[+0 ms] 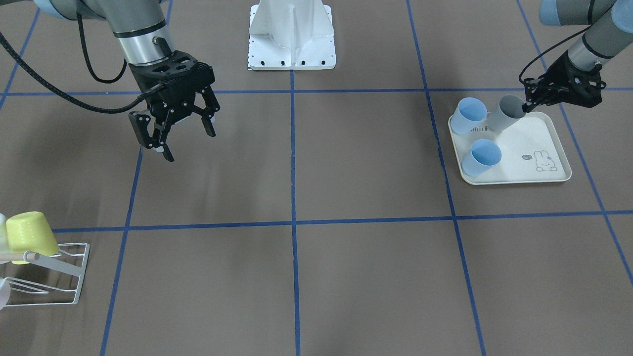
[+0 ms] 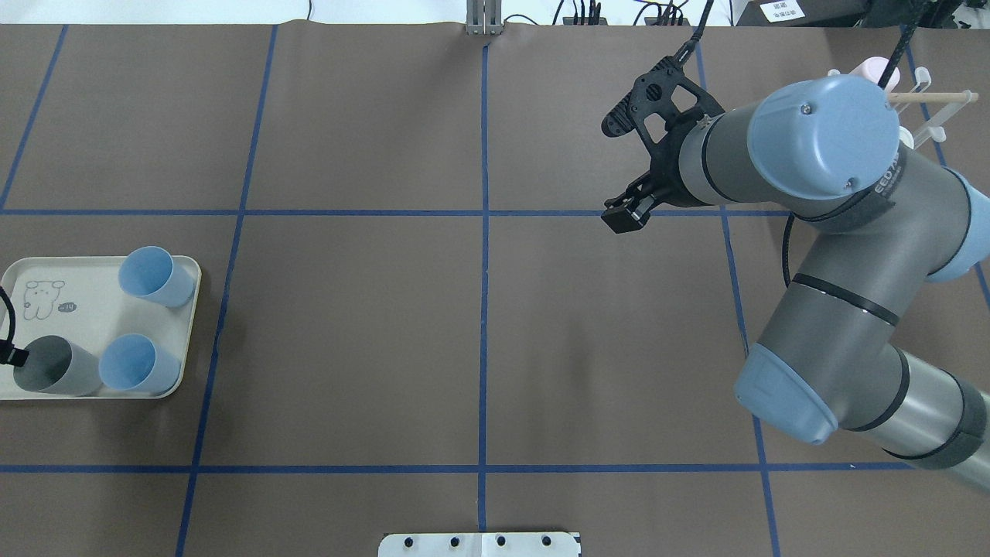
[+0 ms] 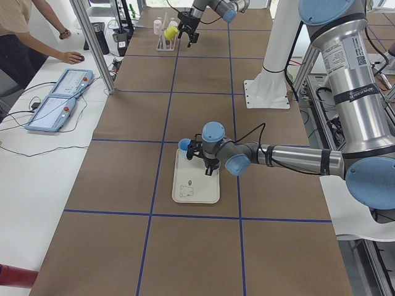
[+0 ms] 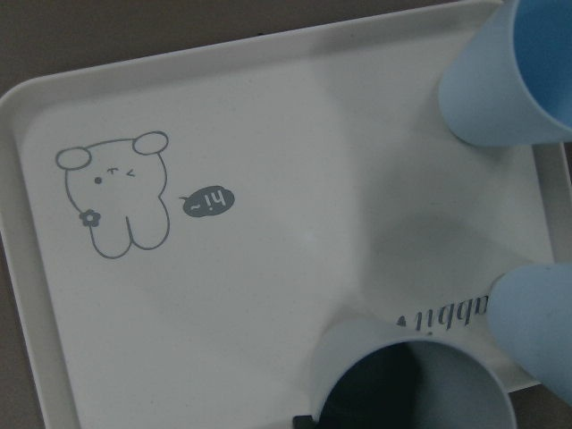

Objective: Transfer IKEA cup to right arm and place on rack

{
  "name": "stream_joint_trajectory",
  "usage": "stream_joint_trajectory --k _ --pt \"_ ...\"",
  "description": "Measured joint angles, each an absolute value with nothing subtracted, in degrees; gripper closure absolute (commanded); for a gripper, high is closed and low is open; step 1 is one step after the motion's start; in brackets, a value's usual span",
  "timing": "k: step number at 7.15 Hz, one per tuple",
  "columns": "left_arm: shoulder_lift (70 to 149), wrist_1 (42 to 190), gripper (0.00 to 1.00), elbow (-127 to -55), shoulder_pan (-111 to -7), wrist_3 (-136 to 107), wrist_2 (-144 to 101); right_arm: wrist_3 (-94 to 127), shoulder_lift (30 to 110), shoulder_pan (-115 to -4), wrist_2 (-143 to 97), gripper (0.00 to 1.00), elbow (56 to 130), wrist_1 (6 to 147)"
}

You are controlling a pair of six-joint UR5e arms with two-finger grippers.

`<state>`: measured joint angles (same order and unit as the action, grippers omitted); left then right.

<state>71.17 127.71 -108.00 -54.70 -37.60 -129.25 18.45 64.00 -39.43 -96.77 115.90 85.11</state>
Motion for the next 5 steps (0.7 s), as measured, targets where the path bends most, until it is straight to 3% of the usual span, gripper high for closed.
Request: stream_joint_trajectory --k 3,5 --pt "72.76 126.41 1.00 -108.63 -63.50 -37.50 -130.70 18.02 63.42 -39.04 -96.70 0.01 115.74 84.55" --pt "80.21 120.25 1.00 -108.70 -71.33 -40.12 -138.18 18.52 62.00 -38.62 -96.18 0.01 114.93 80.93"
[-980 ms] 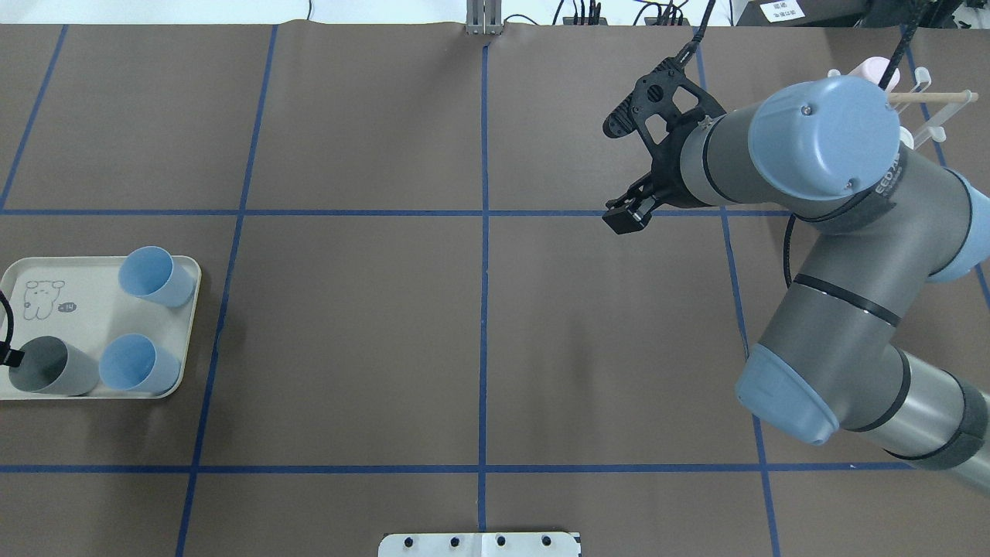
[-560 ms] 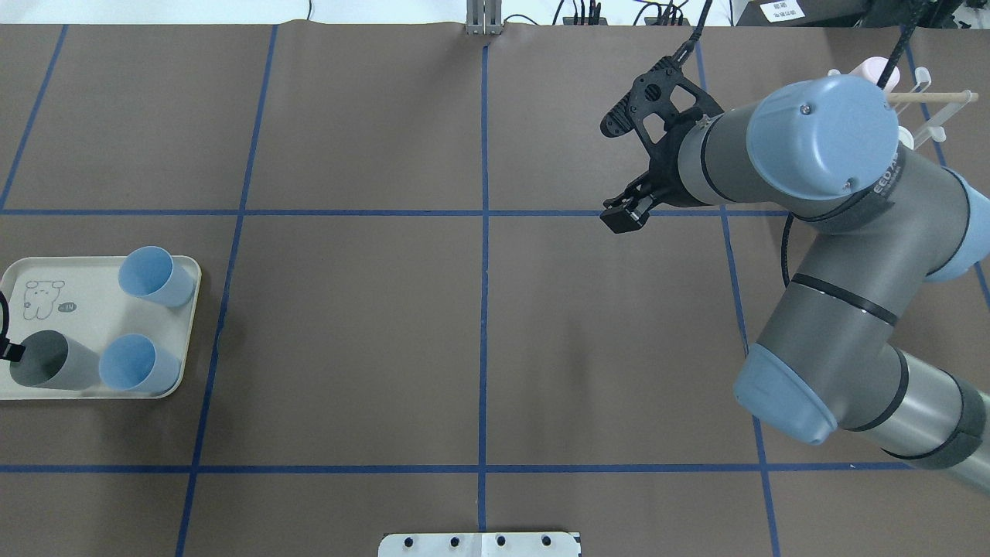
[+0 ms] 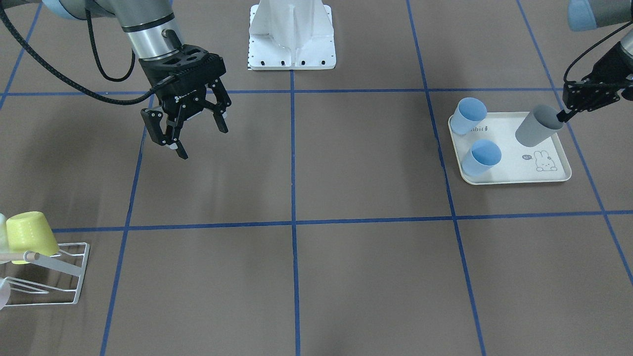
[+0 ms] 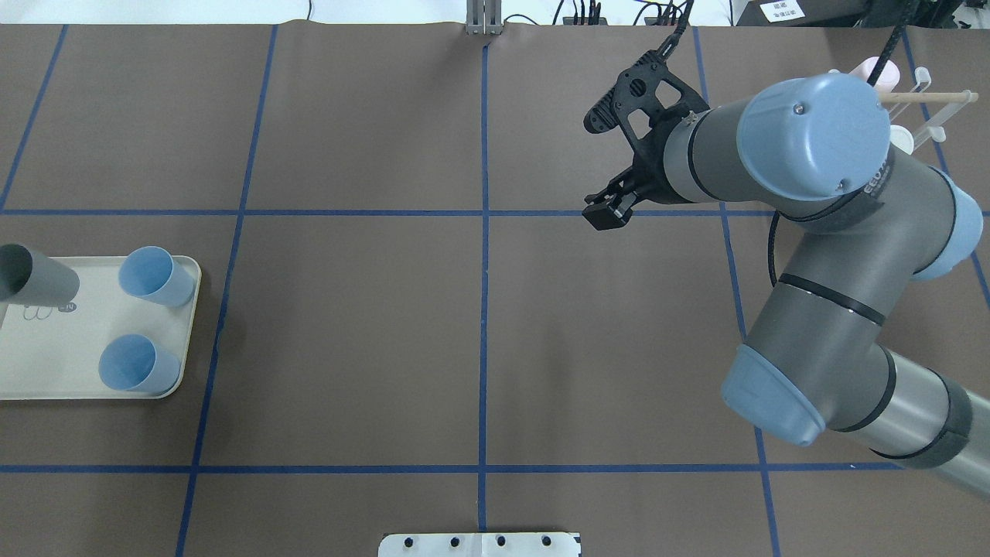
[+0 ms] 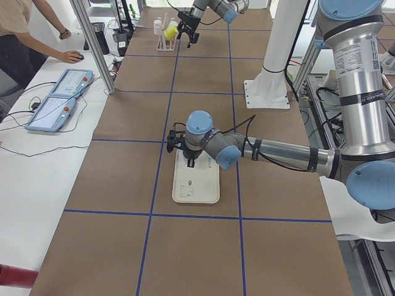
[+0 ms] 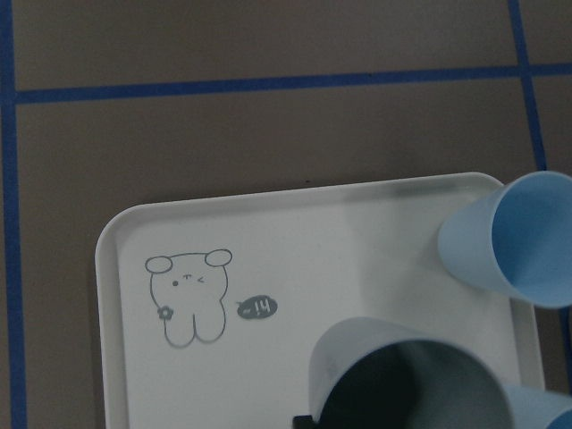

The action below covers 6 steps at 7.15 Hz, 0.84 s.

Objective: Transfer IKEA cup to right arm and place on rack

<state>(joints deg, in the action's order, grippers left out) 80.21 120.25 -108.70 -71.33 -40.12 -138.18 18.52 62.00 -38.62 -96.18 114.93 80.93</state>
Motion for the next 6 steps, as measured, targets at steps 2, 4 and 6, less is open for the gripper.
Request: stream_joint_trajectory --k 2,4,6 --pt "90.52 116.96 1.00 -108.59 -74.70 -54.28 -145.66 18.86 61.62 -36.58 -91.35 0.01 109.59 67.00" --pt "100.53 116.70 1.00 -108.10 -74.79 -72.06 -149.48 22.40 61.75 -32.60 -83.01 0.01 100.91 46.26" --pt "109.02 116.93 1.00 -107.85 -71.52 -86.18 -150.65 23.21 59.83 -29.86 -79.26 0.01 97.24 38.29"
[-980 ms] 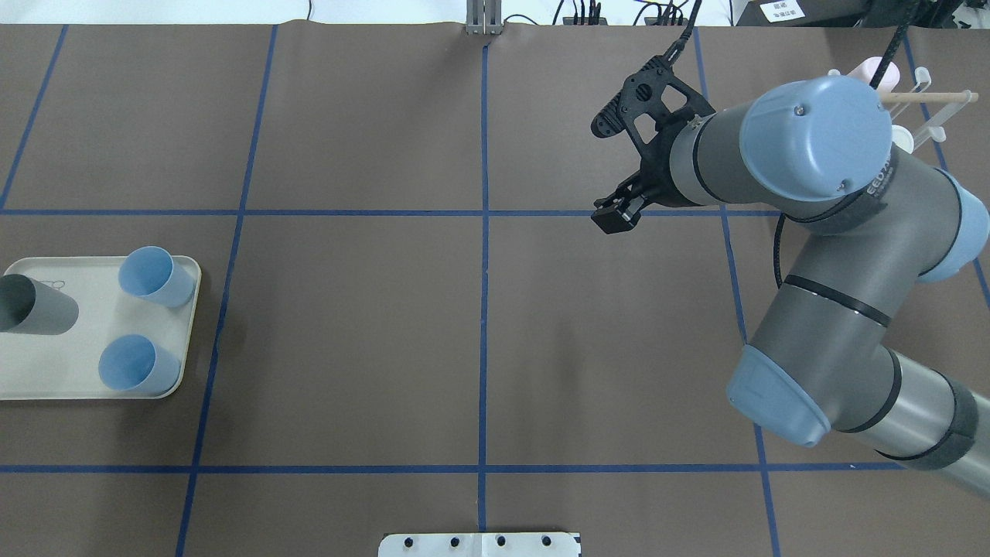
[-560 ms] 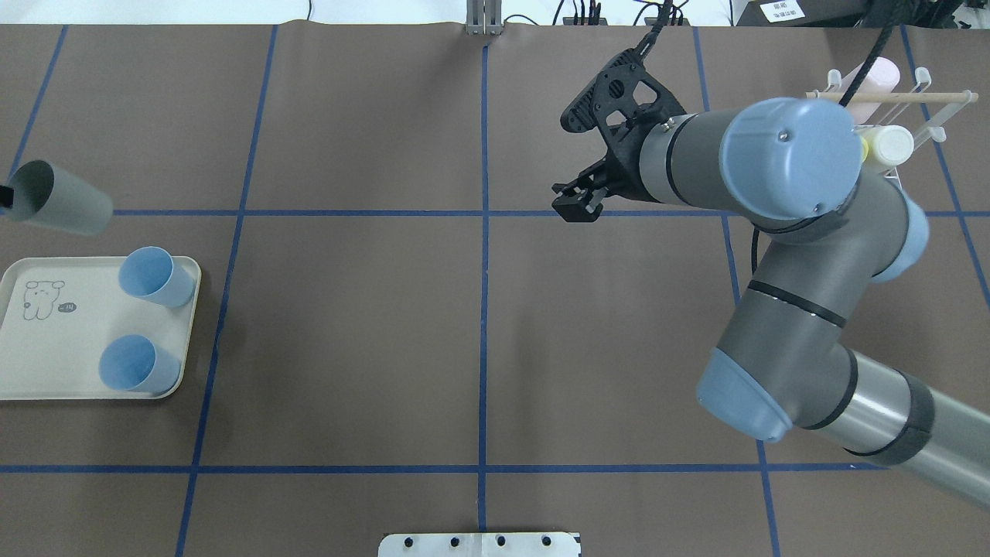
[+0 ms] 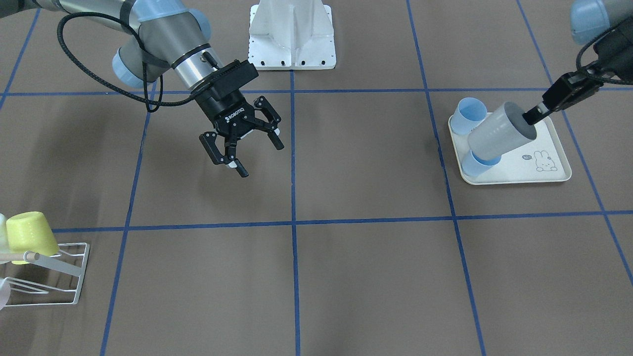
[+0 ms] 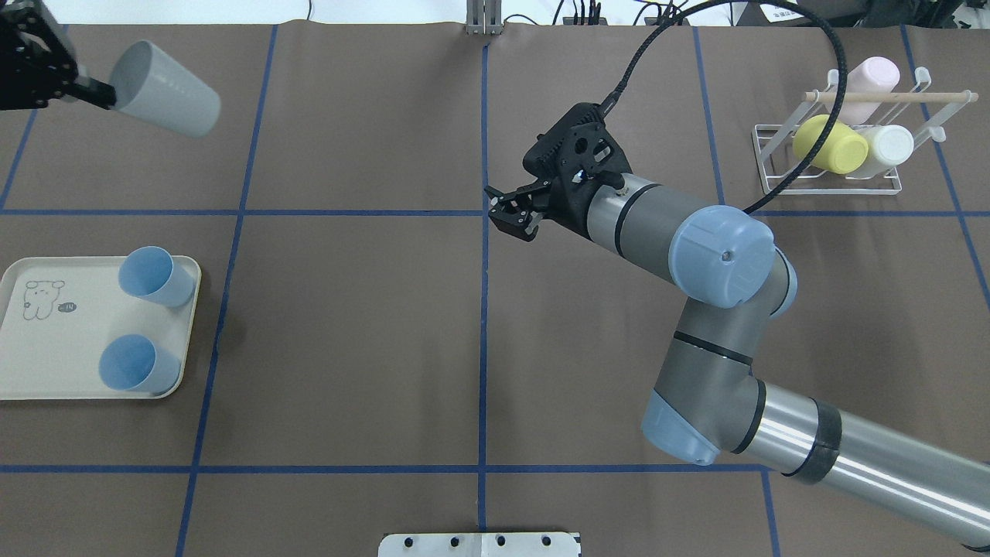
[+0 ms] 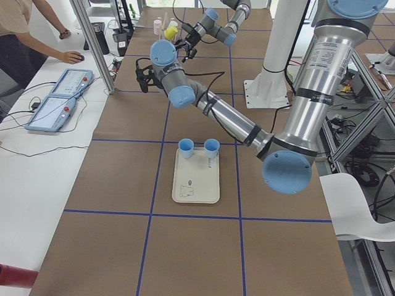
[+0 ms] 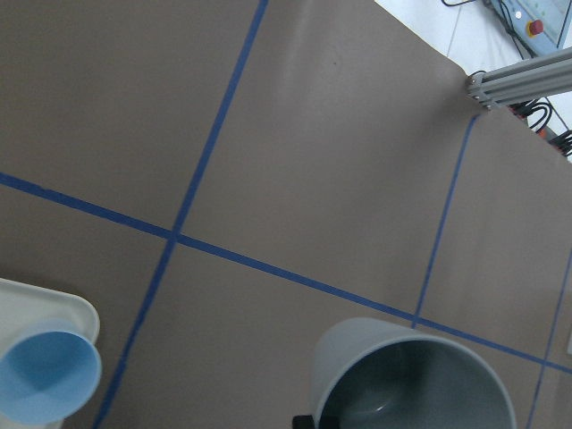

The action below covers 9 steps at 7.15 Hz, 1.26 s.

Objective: Transfer IKEA cup to right arm and place on rack

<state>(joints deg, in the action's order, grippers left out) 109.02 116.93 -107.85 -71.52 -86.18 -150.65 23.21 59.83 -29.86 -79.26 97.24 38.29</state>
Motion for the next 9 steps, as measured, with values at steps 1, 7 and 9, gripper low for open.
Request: stream_joint_trajectory --k 1,7,9 --pt "113.82 117.06 1.00 -107.08 -68.32 -92.30 -150.74 22.08 58.77 -29.23 -78.94 0.01 96.86 37.58" --pt "123.03 117.42 1.00 -105.69 -59.55 -102.13 -150.50 8.46 51.04 -27.02 -78.81 0.01 97.50 36.83" --pt "123.30 117.42 1.00 -105.88 -58.60 -102.21 -150.43 7.09 50.29 -27.03 -78.30 0.00 97.58 36.77"
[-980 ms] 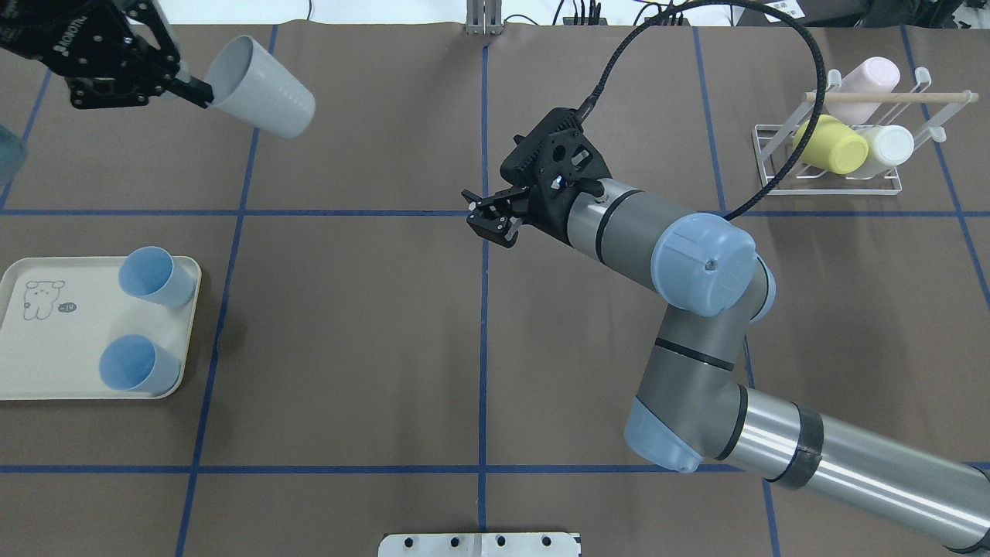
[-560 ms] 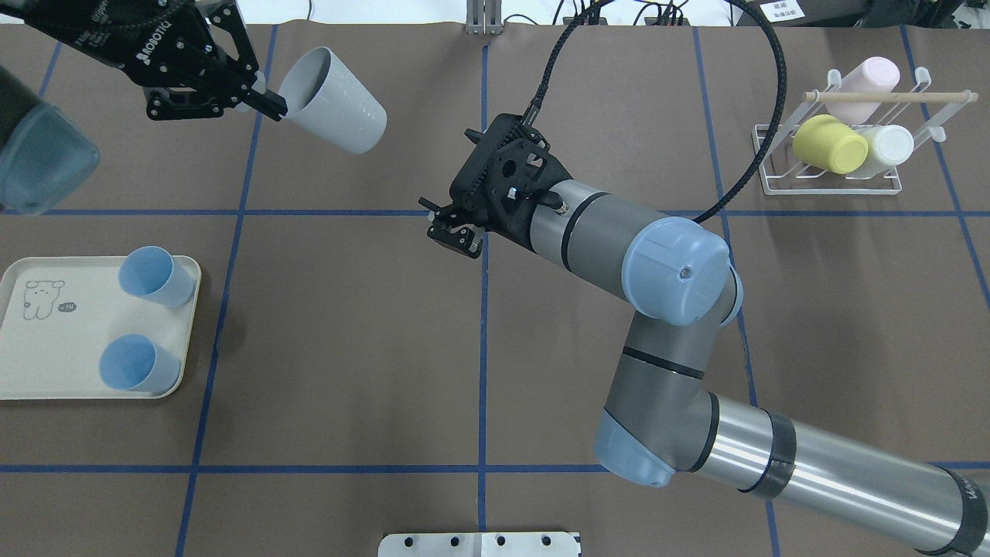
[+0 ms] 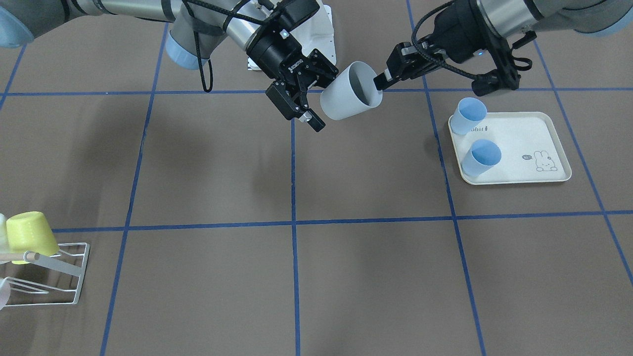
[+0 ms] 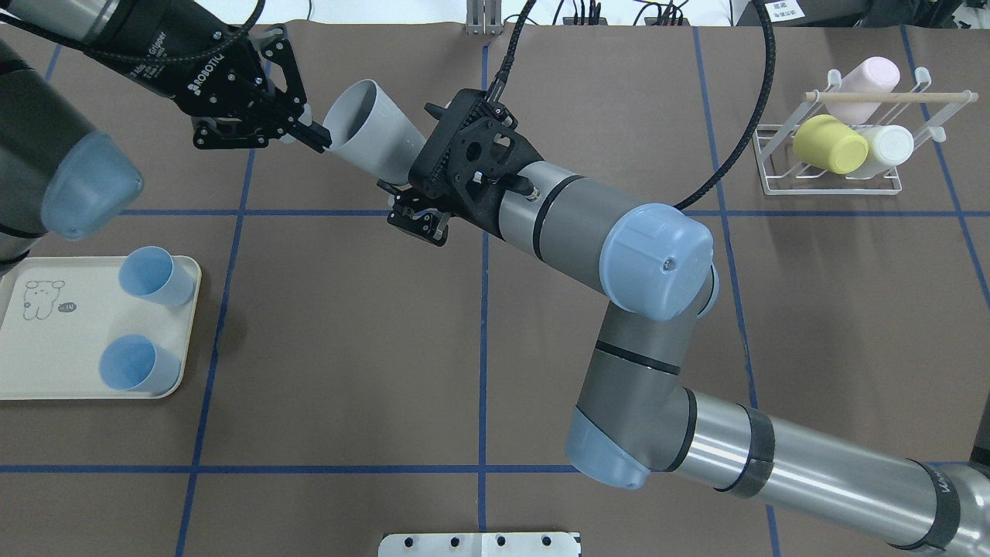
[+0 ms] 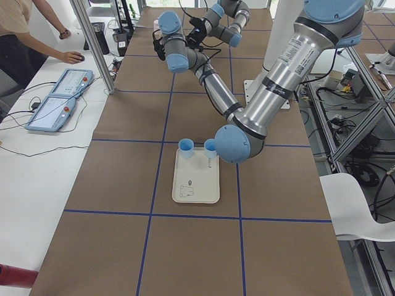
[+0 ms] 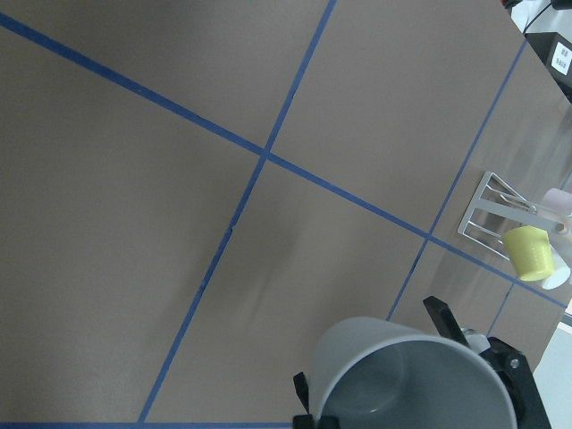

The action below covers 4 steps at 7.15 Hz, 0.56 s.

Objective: Transfer IKEA cup to right arm and place on rack

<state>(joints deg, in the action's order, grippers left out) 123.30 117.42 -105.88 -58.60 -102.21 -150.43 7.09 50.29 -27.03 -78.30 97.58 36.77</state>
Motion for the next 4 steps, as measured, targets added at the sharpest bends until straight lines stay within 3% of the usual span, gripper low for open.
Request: stream_joint_trajectory --k 4 --pt "123.78 117.42 1.00 -105.81 -57.92 -102.19 -150.38 4.86 50.29 -26.09 -77.80 0.01 97.89 34.26"
